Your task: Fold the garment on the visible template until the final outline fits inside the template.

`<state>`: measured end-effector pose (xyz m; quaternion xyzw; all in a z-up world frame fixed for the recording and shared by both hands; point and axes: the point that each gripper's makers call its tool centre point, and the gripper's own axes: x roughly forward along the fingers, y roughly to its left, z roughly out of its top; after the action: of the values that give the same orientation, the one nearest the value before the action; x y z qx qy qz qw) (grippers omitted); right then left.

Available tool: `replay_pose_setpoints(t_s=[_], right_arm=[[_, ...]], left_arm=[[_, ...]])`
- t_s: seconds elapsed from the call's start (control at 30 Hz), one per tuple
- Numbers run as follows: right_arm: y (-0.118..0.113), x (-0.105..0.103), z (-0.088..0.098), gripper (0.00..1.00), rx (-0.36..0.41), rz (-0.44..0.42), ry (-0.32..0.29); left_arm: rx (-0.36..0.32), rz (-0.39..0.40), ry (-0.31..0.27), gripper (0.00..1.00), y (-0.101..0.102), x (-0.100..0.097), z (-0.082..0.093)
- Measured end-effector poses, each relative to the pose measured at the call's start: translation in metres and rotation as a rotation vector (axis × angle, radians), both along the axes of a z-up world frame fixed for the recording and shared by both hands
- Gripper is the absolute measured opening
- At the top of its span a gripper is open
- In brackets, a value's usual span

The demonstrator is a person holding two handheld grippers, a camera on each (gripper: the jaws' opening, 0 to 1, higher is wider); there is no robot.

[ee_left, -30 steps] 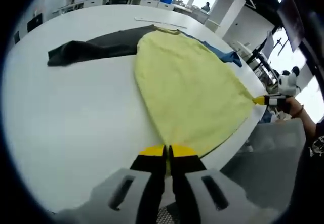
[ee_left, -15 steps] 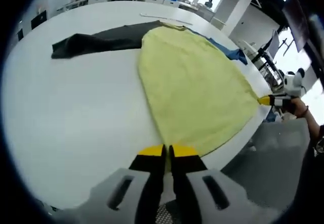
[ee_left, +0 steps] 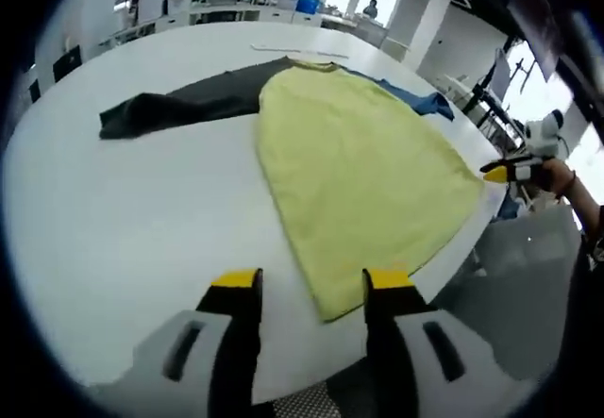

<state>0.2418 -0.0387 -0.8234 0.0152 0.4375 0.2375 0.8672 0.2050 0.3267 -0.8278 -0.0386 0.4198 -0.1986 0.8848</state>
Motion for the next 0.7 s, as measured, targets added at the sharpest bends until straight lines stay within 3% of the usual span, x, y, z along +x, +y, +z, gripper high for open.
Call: replay_pose_setpoints(t_s=[0.23, 0.53, 0.7], right_arm=[[0.006, 0.021, 0.014, 0.53, 0.041, -0.004, -0.048], [0.020, 0.057, 0.038, 0.49, 0.054, 0.077, -0.161], [0.029, 0.079, 0.043, 0.48, 0.059, 0.128, -0.193]], left_arm=[[-0.019, -0.021, -0.099, 0.66, -0.007, 0.011, 0.017], [-0.014, -0.042, -0.152, 0.83, -0.011, 0.018, 0.025], [-0.027, -0.027, -0.182, 0.84, -0.011, 0.022, 0.033]])
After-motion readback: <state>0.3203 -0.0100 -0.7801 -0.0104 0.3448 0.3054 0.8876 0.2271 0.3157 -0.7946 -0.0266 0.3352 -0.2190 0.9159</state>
